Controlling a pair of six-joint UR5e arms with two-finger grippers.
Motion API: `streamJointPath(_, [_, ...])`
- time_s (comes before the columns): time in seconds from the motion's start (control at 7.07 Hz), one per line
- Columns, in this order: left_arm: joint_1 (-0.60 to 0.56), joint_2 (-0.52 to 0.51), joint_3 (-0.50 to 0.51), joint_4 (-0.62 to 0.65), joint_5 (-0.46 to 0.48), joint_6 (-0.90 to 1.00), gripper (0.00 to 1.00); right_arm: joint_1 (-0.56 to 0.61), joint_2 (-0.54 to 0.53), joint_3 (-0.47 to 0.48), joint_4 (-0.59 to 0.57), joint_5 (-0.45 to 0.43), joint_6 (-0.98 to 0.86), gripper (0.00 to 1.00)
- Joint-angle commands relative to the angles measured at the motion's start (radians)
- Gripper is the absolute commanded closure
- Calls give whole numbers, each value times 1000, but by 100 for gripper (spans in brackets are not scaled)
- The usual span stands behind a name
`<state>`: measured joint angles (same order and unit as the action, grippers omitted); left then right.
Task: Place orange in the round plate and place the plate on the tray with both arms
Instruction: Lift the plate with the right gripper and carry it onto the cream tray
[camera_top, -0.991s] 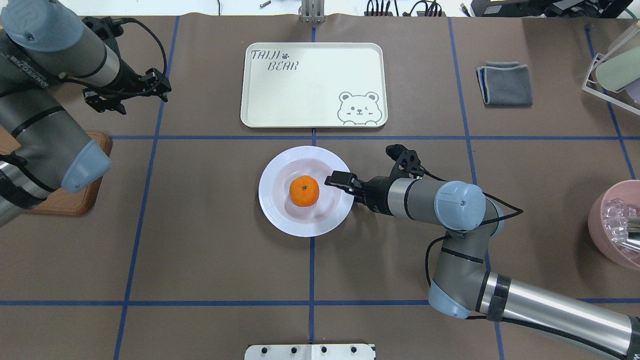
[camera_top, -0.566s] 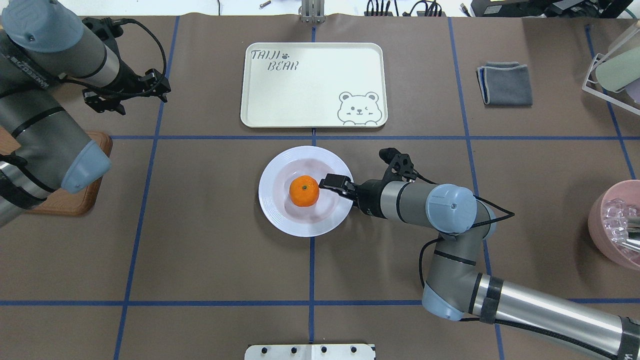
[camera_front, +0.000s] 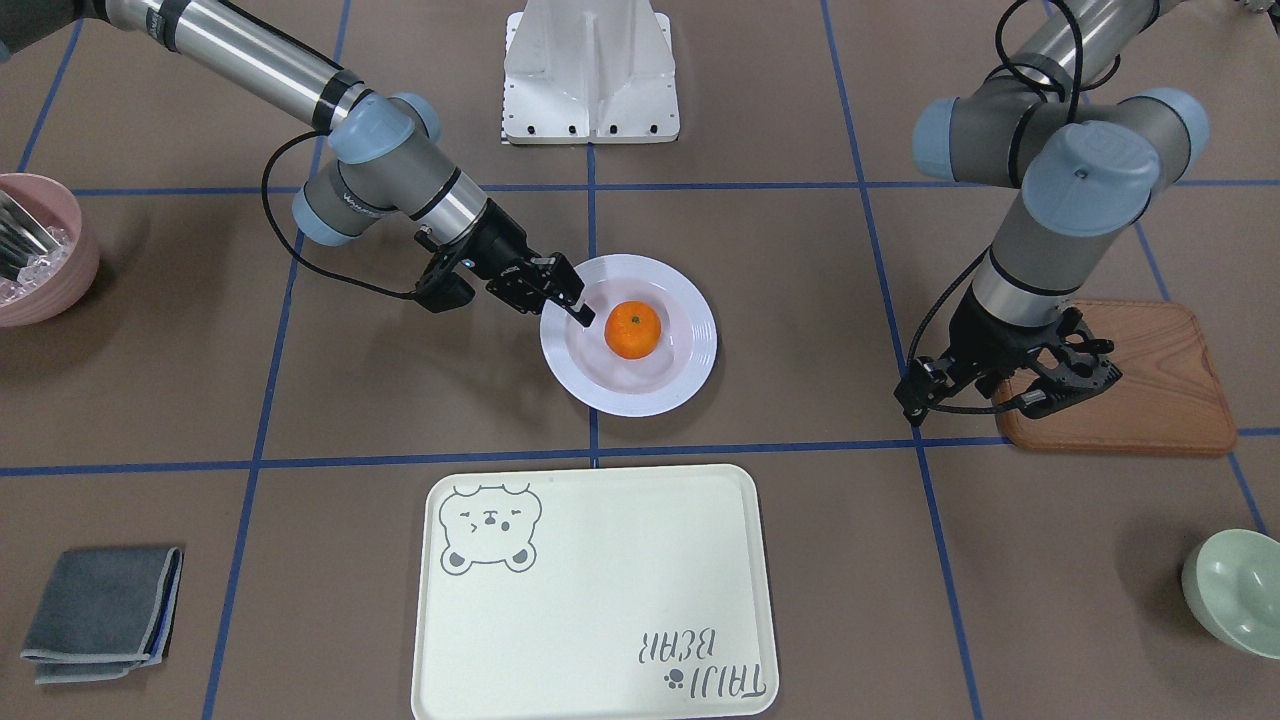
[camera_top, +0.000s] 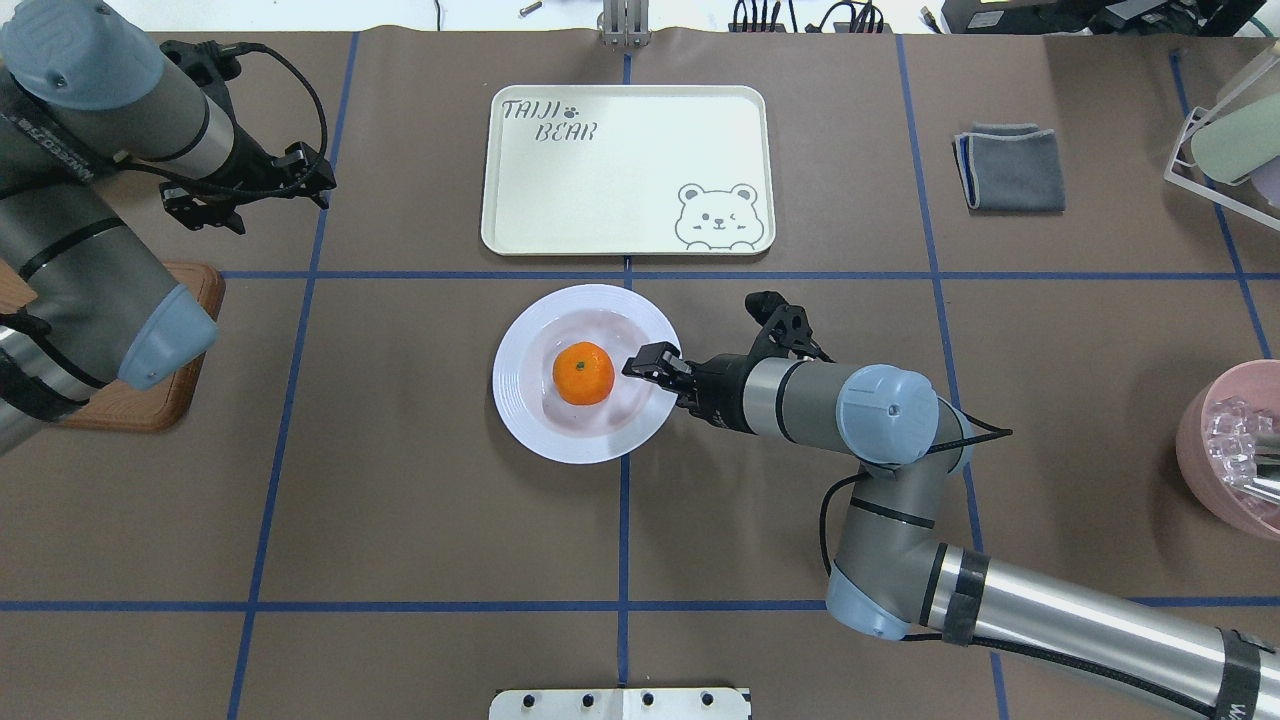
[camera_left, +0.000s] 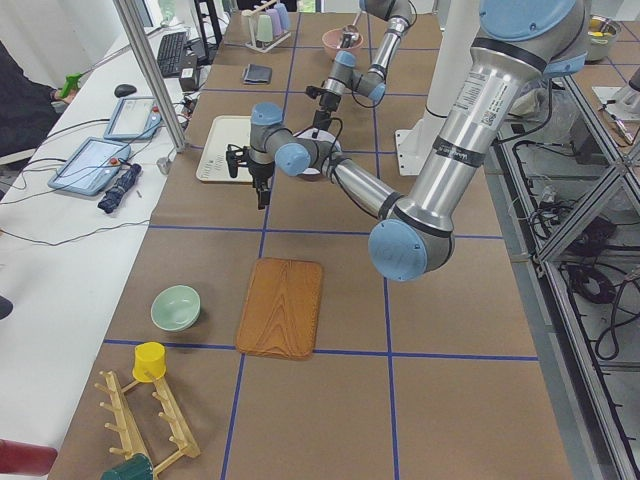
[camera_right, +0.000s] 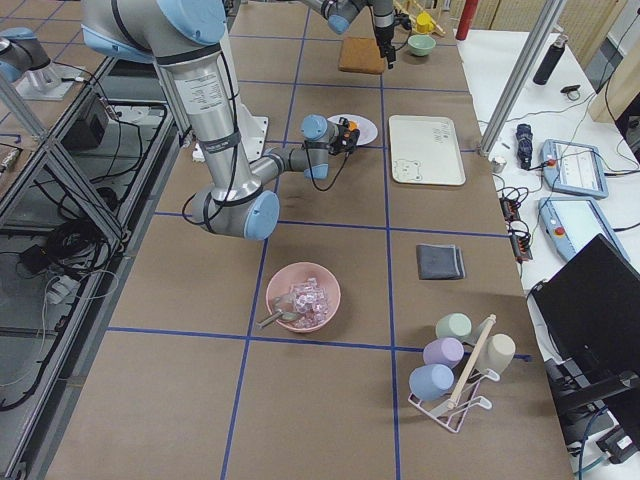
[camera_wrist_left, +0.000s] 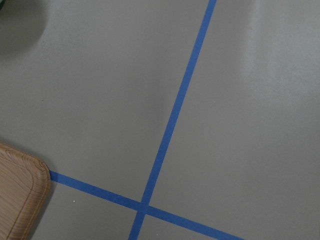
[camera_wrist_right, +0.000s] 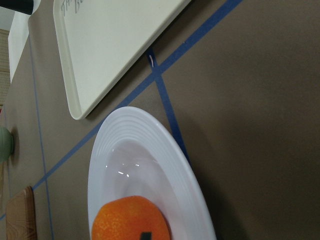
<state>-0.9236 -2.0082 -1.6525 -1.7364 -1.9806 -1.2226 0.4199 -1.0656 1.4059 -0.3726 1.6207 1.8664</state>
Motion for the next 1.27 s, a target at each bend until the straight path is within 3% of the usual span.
streamJointPath(0.0, [-11, 6, -3, 3, -1, 0, 2, 2, 4, 1, 53, -22, 49, 100])
streamJointPath(0.57, [-101, 58, -7, 67, -9, 124, 2, 135, 33, -46, 49, -141, 175, 100])
streamJointPath(1.13, [-113, 74, -9, 67, -11, 126, 2, 209, 313, -451, 31, -148, 188, 100])
